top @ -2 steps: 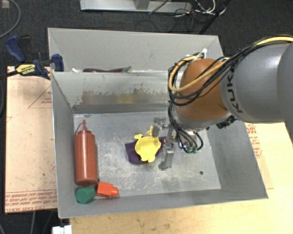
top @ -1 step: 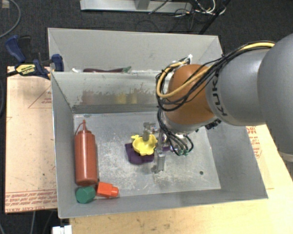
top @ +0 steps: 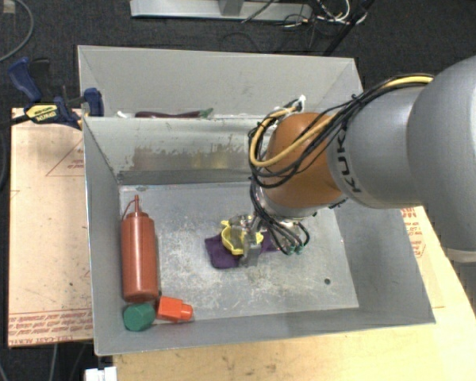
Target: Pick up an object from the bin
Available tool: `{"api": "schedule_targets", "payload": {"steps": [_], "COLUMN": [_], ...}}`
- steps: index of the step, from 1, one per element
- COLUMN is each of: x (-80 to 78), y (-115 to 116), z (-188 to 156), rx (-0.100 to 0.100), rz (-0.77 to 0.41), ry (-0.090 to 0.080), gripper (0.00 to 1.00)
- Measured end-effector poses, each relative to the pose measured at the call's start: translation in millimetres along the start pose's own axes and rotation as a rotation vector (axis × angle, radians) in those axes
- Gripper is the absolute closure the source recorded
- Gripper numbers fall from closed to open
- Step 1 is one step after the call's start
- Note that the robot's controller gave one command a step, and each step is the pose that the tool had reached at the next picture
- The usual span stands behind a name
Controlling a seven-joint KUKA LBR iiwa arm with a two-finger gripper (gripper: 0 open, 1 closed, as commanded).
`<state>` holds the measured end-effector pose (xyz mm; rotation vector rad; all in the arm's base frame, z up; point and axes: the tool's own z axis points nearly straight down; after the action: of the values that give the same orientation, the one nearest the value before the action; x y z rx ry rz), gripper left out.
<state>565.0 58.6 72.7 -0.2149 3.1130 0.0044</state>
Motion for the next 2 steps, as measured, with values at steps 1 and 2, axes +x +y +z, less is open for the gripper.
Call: {"api": "schedule_targets", "payload": {"steps": [1, 2], "x": [0.1, 0.1], "y": [-0.1, -0.1], "z": [0.1, 0.1], "rx": [0.000, 0.000], "rz": [0.001, 0.001], "ry": [0.000, 0.000], "gripper": [1.00, 1.00]}}
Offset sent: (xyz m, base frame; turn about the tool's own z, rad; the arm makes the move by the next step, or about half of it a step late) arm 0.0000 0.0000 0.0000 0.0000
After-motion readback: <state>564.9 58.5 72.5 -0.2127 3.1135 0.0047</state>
